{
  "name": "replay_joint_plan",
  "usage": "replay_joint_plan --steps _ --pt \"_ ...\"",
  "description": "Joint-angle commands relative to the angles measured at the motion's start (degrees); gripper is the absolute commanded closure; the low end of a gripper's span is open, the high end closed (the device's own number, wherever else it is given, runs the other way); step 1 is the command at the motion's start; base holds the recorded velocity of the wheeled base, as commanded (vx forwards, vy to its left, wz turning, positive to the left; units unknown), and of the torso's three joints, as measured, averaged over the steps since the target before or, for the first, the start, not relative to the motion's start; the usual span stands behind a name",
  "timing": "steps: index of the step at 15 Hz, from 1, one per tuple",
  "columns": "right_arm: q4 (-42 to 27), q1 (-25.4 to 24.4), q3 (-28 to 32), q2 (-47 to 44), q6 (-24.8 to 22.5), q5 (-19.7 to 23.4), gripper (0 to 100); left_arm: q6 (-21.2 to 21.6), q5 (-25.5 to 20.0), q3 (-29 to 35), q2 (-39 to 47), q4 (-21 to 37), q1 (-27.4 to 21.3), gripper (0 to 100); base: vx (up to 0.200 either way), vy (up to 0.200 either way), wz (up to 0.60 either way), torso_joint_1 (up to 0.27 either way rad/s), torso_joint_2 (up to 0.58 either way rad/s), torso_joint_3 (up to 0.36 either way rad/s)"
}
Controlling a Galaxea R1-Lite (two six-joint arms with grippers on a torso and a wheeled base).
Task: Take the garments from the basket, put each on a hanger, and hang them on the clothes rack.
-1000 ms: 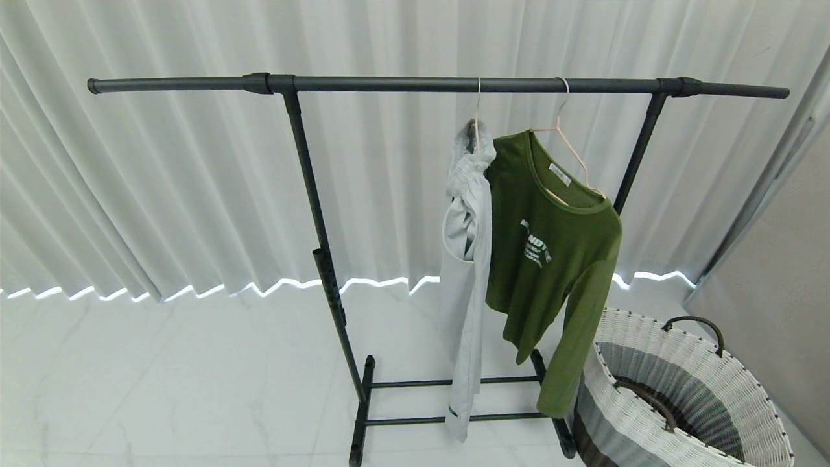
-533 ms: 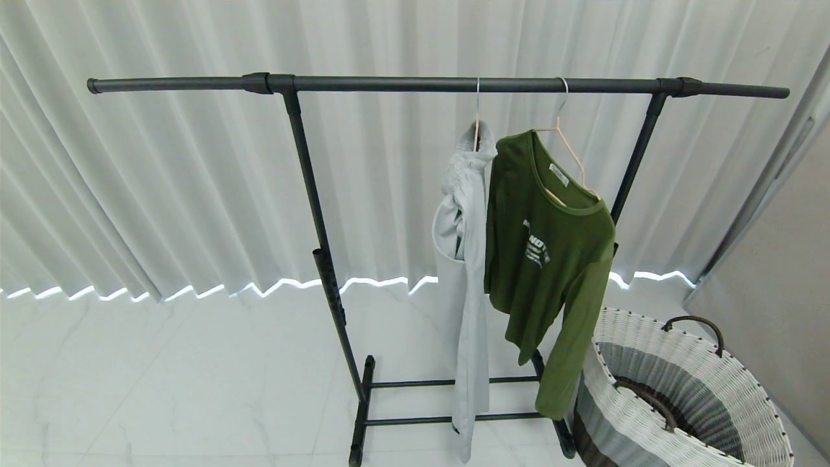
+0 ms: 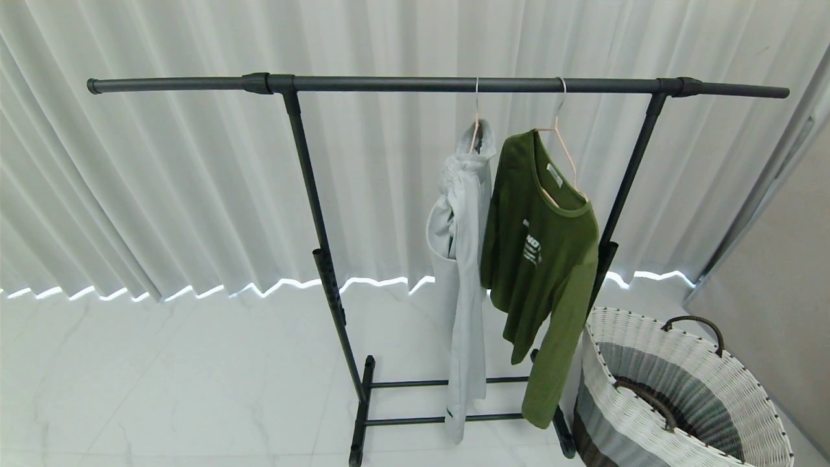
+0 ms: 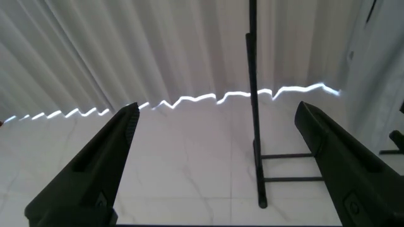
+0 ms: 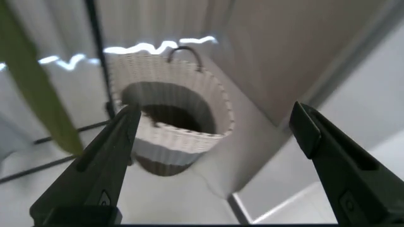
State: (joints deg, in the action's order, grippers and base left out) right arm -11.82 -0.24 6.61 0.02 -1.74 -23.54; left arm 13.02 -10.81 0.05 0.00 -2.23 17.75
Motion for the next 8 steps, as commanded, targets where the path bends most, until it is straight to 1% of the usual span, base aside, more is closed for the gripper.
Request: replay_joint_plan --steps 1,3,4,5,7,8 --pt "-0.04 -0.02 -0.28 -0.11 -0.10 3.85 0 0.43 -0.96 0.13 0.00 0.30 -0.17 0 0.000 0.000 0.00 0.000 0.00 0.000" --pt "0.05 -0.02 -0.37 -0.11 -0.01 10.62 0 0.34 -1.32 0.13 1.85 0.39 -0.70 0 0.000 0.000 0.00 0.000 0.00 0.000" --pt "0.14 -0.02 -0.37 -0.11 0.16 11.85 0 0.34 -1.32 0.13 2.72 0.39 -1.14 0 0.000 0.000 0.00 0.000 0.00 0.000" --pt "0.14 -0.02 -0.37 -0.11 0.78 14.14 0 0.34 -1.67 0.13 4.13 0.39 -1.49 0 0.000 0.000 0.00 0.000 0.00 0.000" --pt "0.14 -0.02 -0.37 -0.11 1.04 15.10 0 0.34 -2.11 0.13 4.66 0.39 -2.19 0 0.000 0.000 0.00 0.000 0.00 0.000" --pt "0.14 -0.02 -0.37 -0.11 1.39 15.28 0 0.43 -2.11 0.13 5.89 0.39 -4.57 0 0.000 0.000 0.00 0.000 0.00 0.000"
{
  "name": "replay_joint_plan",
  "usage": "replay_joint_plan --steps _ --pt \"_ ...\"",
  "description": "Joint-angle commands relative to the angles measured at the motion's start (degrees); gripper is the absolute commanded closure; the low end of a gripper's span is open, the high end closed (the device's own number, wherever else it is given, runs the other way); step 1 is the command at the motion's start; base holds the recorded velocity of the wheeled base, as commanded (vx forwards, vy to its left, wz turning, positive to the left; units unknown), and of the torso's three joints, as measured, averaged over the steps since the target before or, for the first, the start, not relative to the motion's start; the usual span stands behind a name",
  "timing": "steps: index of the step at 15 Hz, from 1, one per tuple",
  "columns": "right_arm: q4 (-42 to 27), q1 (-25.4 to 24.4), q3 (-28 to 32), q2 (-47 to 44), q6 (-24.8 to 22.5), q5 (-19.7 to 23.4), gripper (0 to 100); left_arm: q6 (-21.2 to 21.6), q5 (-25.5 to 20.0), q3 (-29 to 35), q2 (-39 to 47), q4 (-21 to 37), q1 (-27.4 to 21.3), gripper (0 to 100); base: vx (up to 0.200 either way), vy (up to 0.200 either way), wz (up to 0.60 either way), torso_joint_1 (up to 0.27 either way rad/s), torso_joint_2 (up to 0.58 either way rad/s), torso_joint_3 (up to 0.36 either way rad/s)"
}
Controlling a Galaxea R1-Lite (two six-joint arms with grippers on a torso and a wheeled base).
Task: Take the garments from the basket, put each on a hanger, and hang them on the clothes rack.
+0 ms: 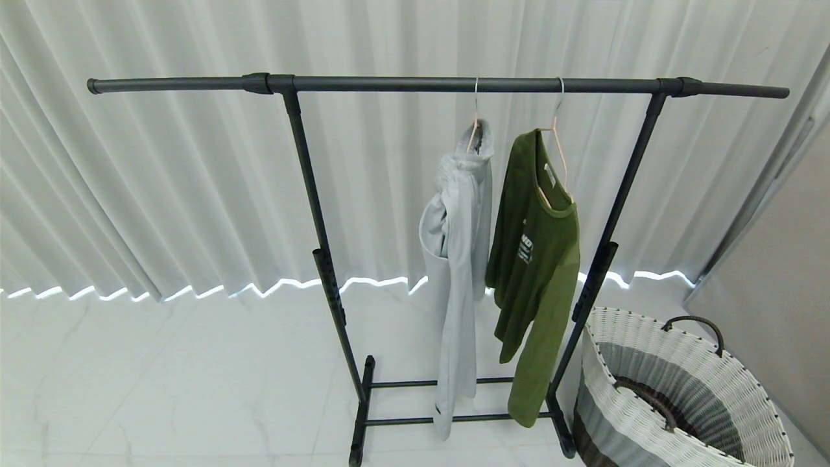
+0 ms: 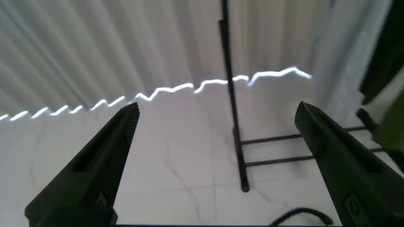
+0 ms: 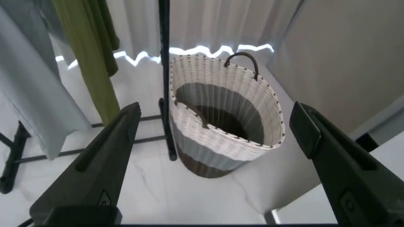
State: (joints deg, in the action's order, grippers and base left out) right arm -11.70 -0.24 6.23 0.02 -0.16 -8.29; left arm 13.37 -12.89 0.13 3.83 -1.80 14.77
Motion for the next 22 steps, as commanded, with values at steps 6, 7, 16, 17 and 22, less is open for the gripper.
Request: replay_joint_plan --steps 6,7,16,17,22 --pt "0.01 -0.02 0.01 -0.11 0.95 -0.41 0 -3.97 1.64 0.04 -1.02 -0.04 -14.42 0 0.000 0.000 0.00 0.000 0.00 0.000" --pt "0.01 -0.02 0.01 -0.02 1.04 -0.59 0 -6.69 3.39 -0.05 -3.83 -0.22 -14.42 0 0.000 0.000 0.00 0.000 0.00 0.000" --pt "7.13 -0.02 -3.33 -0.02 1.30 10.22 0 -11.26 9.46 -0.13 -3.83 2.07 -14.42 0 0.000 0.000 0.00 0.000 0.00 0.000" --pt "9.86 -0.02 -4.47 -0.02 1.30 10.05 0 -11.26 9.46 -0.13 -3.83 2.07 -14.42 0 0.000 0.000 0.00 0.000 0.00 0.000" --pt "14.60 -0.02 -6.23 -0.02 5.34 -1.73 0 -11.26 9.46 -0.13 -3.83 2.07 -14.42 0 0.000 0.000 0.00 0.000 0.00 0.000"
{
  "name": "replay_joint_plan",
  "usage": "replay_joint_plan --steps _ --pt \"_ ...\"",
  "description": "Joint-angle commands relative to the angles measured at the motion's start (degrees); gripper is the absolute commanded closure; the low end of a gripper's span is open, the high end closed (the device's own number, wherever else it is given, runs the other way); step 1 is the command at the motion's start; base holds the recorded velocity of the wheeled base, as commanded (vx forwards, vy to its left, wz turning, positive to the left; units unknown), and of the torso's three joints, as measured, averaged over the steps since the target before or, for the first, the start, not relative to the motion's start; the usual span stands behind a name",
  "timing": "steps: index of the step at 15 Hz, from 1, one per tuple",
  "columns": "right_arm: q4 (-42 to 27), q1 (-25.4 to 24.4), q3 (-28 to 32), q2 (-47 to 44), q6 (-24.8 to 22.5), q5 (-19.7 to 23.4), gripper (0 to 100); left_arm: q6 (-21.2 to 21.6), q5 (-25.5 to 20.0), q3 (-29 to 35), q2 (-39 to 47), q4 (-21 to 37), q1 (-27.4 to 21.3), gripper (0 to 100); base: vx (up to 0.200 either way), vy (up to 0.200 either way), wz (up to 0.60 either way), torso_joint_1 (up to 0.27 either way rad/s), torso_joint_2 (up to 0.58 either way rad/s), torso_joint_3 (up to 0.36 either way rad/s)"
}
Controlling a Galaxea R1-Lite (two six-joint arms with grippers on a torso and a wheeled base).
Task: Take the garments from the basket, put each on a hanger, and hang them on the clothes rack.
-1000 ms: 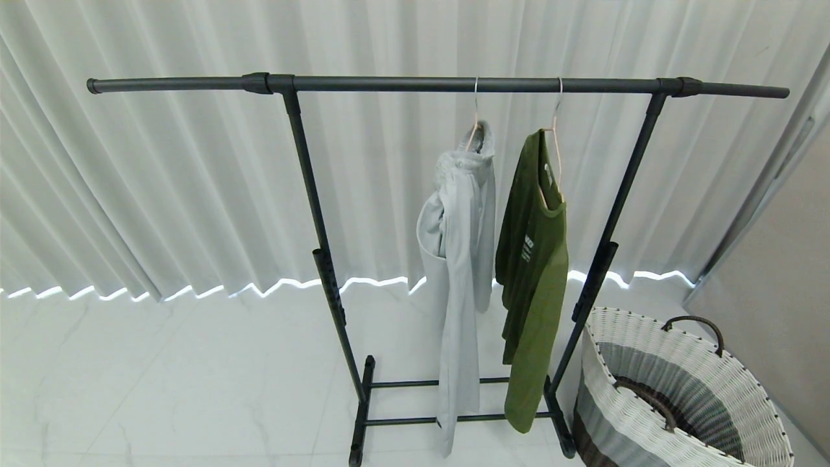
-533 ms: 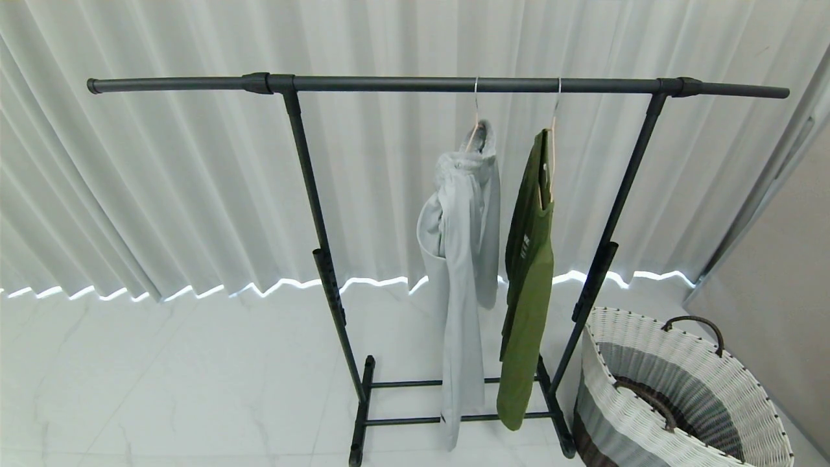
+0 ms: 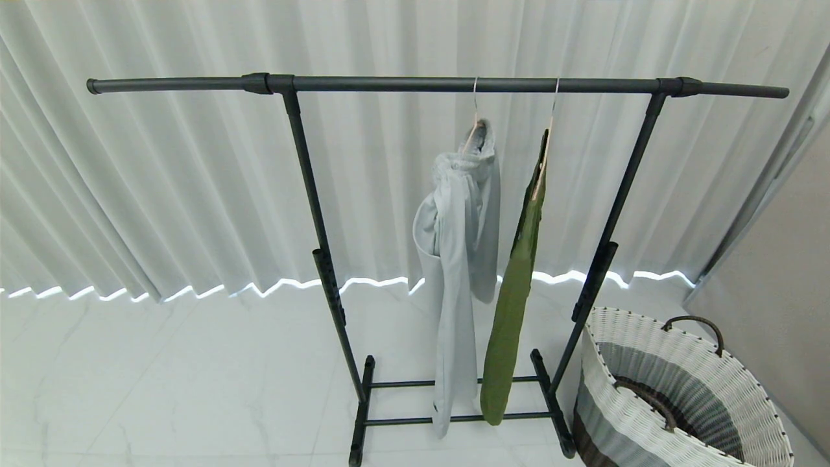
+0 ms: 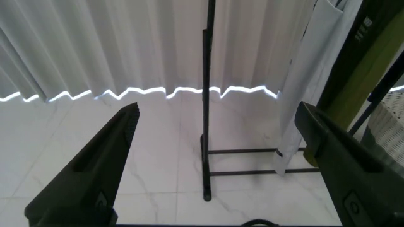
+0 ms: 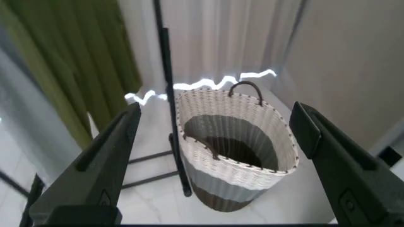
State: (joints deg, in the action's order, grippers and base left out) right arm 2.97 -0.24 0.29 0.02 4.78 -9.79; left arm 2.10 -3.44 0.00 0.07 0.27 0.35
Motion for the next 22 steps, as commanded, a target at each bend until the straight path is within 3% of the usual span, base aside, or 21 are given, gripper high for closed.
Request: replay_joint_plan --steps 1,6,9,11,22 --pt "-0.25 -0.02 -0.29 -0.02 -1.09 2.41 0 0.01 0.01 0.00 -0.07 0.00 0.00 0 0.000 0.000 0.00 0.000 0.00 0.000" --pt "-1.74 -0.02 -0.29 -0.20 -5.22 10.32 0 0.01 0.01 0.00 -0.07 0.00 0.00 0 0.000 0.000 0.00 0.000 0.00 0.000" --pt "-2.45 -0.90 -0.29 -2.31 -5.92 10.14 0 0.01 0.01 0.00 -0.07 0.00 0.00 0 0.000 0.000 0.00 0.000 0.00 0.000" --pt "-2.80 -0.20 -0.29 -0.55 -4.34 6.27 0 0.01 0.01 0.00 -0.07 0.00 0.00 0 0.000 0.000 0.00 0.000 0.00 0.000" --pt "-2.80 -0.02 -0.29 -0.02 -3.90 6.36 0 0.01 0.01 0.00 -0.07 0.00 0.00 0 0.000 0.000 0.00 0.000 0.00 0.000"
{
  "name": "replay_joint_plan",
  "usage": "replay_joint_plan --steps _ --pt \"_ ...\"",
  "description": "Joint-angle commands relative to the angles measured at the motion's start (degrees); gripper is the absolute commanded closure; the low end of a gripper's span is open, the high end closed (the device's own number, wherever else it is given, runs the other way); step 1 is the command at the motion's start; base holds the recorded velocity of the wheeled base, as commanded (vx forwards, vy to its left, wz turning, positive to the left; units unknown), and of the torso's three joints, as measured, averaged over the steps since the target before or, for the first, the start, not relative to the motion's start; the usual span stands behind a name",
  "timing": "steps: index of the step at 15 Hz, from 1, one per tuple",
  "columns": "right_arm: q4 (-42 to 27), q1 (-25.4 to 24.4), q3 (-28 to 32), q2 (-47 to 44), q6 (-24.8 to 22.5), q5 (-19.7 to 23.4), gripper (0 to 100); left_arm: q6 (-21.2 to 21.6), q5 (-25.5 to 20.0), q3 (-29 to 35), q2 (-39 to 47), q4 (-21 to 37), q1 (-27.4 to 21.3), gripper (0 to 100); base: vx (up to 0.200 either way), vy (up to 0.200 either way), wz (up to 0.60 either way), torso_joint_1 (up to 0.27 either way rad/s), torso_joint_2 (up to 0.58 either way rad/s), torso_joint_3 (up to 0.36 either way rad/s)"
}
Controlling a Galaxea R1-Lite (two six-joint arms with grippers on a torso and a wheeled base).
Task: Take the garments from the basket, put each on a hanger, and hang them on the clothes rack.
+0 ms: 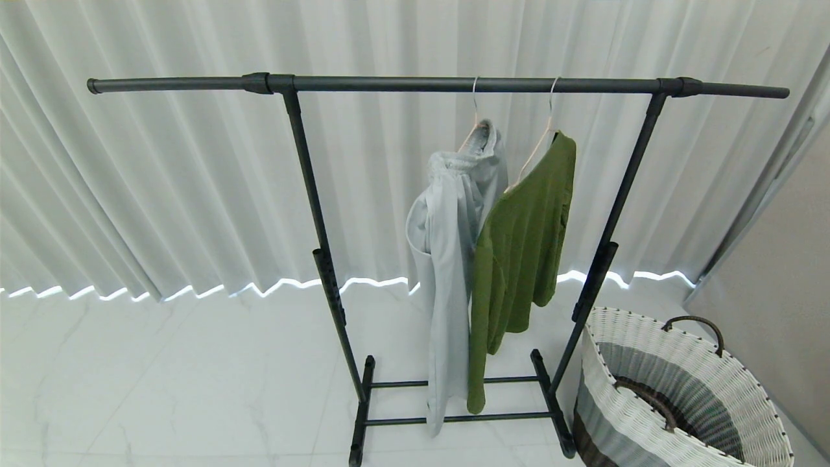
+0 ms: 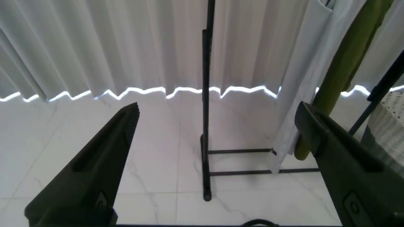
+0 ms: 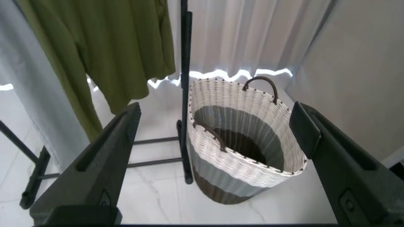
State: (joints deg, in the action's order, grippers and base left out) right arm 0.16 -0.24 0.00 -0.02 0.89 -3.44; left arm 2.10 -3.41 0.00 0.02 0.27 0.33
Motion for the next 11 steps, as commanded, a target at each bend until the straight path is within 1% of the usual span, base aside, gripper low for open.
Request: replay_joint_plan --steps 1,11 --pt "0.02 -0.02 0.00 0.02 -0.01 0.01 0 0.01 -0.01 0.00 -0.02 0.00 0.02 0 0.000 0.000 0.00 0.000 0.00 0.000" --pt "0.02 -0.02 0.00 0.02 -0.19 0.01 0 0.01 -0.01 0.00 -0.02 0.00 0.02 0 0.000 0.000 0.00 0.000 0.00 0.000"
